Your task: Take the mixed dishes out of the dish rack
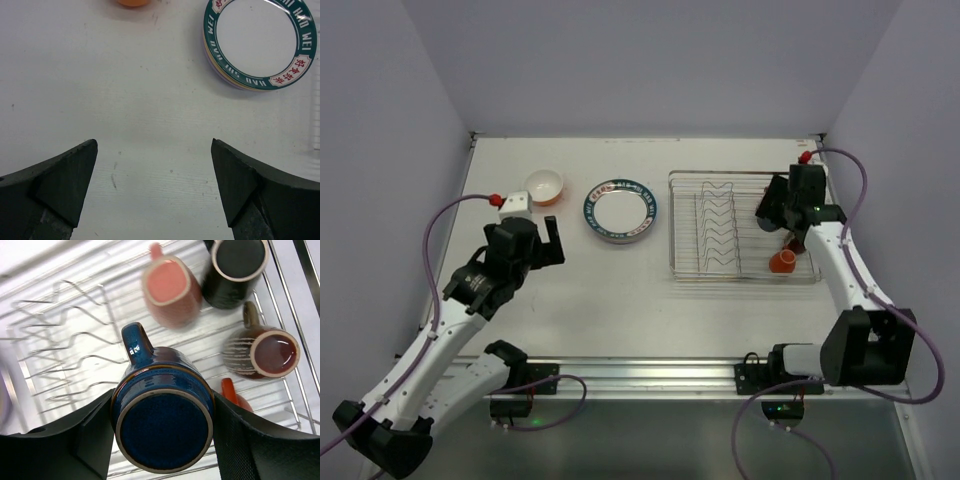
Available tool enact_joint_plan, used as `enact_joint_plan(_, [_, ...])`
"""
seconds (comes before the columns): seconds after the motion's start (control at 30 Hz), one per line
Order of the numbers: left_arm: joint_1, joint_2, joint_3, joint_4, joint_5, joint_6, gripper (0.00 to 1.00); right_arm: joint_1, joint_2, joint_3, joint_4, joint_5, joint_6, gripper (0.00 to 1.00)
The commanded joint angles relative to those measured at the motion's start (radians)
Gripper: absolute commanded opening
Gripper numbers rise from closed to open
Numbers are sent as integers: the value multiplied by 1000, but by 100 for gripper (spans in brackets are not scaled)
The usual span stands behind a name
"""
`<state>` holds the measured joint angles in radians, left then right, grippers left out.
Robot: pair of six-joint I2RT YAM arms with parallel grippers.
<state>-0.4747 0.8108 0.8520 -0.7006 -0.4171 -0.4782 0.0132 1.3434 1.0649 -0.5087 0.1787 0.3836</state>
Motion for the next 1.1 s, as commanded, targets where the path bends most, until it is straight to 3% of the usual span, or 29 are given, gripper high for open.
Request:
enact_joint_plan(0.0, [-8, -42, 12, 30, 12, 13, 100, 10, -128, -5, 33, -153, -5, 12])
enact_joint_plan(0.07, [-10, -53, 28, 38, 56, 12, 100, 14, -231, -29, 100, -301, -2, 9])
enact_joint_plan(0.13, [-8, -61, 50, 93, 222, -38, 100, 16, -323, -89, 183, -607, 53, 7])
enact_joint_plan(0.2, [-10, -93, -26, 230, 534, -80, 100, 31, -371, -156, 356, -813, 150, 4])
enact_joint_plan(0.23, [-8, -107, -77, 465, 639, -150, 100, 68, -409, -178, 475, -929, 184, 3])
enact_joint_plan(0.27, [-10, -116, -135, 609, 831, -195, 100, 91, -427, -218, 527, -950, 220, 2])
enact_joint_plan(0.3, [-10, -110, -193, 934, 909, -302, 100, 120, -441, -232, 577, -959, 280, 2])
enact_joint_plan(0.37, [-10, -55, -307, 1169, 1003, -405, 100, 200, -473, -262, 721, -982, 343, 1])
enact_joint_plan(0.43, [-16, -13, -343, 1385, 1020, -515, 100, 240, -495, -339, 858, -984, 460, 0])
enact_joint_plan(0.53, [-44, 42, -364, 1582, 1014, -614, 100, 297, -512, -425, 1108, -954, 576, 0])
enact_joint_plan(0.63, [-93, 48, -361, 1603, 957, -599, 100, 321, -513, -471, 1197, -895, 653, 0])
enact_joint_plan(0.8, [-157, 28, -373, 1613, 865, -553, 100, 369, -494, -494, 1167, -757, 813, 0])
enact_joint_plan(1.07, [-202, 129, -311, 1561, 831, -508, 93, 498, -490, -454, 1033, -591, 840, 0])
